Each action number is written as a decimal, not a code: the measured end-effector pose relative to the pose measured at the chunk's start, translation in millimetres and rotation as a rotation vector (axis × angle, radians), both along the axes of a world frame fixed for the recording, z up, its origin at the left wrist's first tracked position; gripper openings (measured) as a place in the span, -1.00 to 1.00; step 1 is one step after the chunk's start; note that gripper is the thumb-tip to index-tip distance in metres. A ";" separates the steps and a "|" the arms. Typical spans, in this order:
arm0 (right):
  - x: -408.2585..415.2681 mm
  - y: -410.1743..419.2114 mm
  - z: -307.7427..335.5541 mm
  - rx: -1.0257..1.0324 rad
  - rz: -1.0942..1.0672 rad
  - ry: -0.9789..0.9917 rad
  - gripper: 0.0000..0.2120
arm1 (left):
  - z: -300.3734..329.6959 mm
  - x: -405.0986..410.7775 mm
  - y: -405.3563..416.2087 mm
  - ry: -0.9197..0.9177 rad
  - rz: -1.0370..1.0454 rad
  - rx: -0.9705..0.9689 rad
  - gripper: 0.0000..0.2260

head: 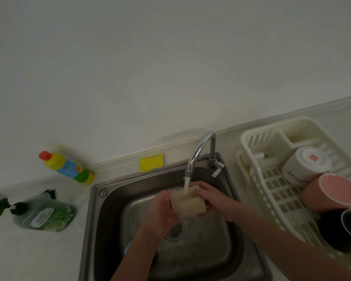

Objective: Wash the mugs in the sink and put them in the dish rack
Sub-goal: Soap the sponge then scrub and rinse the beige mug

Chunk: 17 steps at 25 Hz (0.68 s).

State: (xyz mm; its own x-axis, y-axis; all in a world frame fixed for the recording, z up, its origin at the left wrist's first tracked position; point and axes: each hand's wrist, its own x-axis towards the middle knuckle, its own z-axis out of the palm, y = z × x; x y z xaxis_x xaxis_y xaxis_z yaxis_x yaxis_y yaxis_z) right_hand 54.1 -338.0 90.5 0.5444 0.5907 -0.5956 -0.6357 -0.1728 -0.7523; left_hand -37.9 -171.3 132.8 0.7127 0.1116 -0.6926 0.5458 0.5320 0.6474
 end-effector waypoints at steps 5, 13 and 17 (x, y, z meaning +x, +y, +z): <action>-0.3 -0.7 7.9 -0.064 0.056 0.181 -0.38 | -7.0 12.6 -1.8 0.079 -0.096 0.129 -0.63; 5.9 -7.4 5.6 -0.012 0.076 0.155 -0.35 | -13.4 17.7 1.1 0.052 -0.050 0.116 -0.62; 3.8 -1.0 1.8 0.057 0.059 -0.030 -0.52 | -7.7 19.3 2.2 0.039 -0.092 0.176 -0.66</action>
State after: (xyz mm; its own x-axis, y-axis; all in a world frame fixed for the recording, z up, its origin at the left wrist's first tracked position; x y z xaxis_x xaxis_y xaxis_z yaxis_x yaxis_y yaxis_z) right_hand 57.9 -339.0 92.2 0.5252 0.6546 -0.5438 -0.6025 -0.1654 -0.7808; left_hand -18.7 -169.1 125.1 0.6987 0.1687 -0.6952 0.6134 0.3590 0.7035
